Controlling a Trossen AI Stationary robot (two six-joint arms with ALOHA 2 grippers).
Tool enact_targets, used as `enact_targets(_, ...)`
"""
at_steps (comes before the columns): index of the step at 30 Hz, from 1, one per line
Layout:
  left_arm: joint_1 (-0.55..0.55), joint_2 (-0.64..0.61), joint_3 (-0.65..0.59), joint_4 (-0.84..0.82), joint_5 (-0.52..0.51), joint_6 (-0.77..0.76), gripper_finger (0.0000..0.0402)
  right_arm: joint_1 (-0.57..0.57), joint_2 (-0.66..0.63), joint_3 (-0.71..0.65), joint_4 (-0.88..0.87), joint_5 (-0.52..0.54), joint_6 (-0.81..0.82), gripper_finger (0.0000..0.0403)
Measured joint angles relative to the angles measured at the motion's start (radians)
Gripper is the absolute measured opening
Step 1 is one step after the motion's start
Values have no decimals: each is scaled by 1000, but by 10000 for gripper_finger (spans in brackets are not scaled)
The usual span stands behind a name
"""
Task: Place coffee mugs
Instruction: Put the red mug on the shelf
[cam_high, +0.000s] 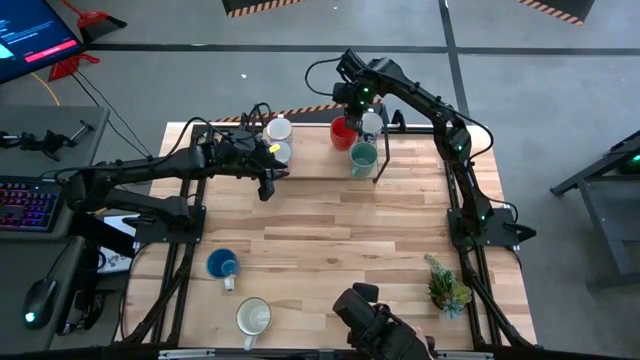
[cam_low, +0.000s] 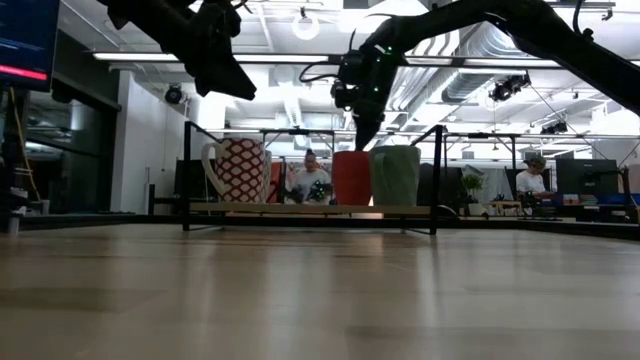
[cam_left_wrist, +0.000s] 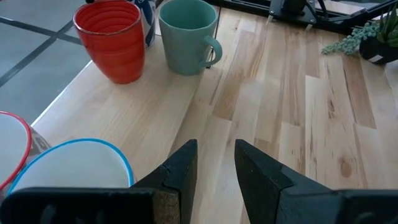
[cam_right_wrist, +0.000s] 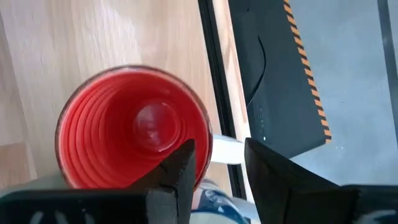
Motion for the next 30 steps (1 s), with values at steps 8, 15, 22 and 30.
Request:
enact_targets(8,0,0,0,0,0,0,99,0,1,0,24,-47,18,118)
enact_targets(15,0,0,0,-1,0,0,99,15,2,-1,44,-26,1,118)
enact_targets(22,0,0,0,-4,0,0,99,13,9,-1,43,-30,0,118)
enact_targets(30,0,0,0,-6,0,1,99,15,16,-1,45,-40,1,118)
